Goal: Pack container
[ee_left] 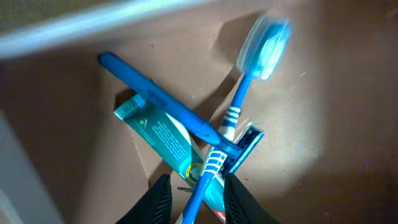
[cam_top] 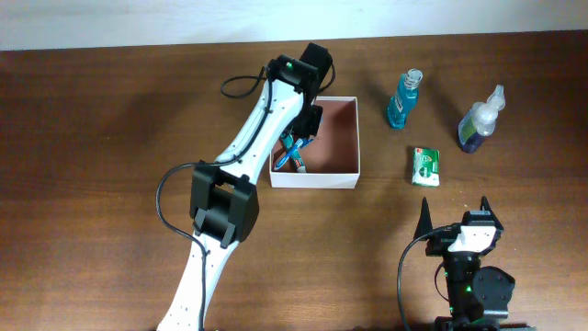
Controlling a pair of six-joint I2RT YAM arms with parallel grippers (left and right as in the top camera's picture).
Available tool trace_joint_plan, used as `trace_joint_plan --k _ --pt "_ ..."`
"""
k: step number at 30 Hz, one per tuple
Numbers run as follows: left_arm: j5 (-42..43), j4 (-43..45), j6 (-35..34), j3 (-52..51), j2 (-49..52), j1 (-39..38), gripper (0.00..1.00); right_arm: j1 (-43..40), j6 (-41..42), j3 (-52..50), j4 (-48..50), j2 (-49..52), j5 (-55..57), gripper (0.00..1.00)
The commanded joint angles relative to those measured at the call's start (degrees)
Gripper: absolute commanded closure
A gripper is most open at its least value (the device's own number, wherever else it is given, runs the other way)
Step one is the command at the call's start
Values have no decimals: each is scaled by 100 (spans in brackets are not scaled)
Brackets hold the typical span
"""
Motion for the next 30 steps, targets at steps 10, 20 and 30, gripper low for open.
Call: trace_joint_plan --k 10,20,30 --pt "-83 -315 15 903 39 -22 71 31 -37 -31 -20 -50 -74 2" --pt "-87 -914 17 2122 28 7 66 31 -35 -31 -20 -50 -74 2" --pt "-109 -1561 13 3322 -55 317 62 31 -37 -31 -22 -50 -74 2"
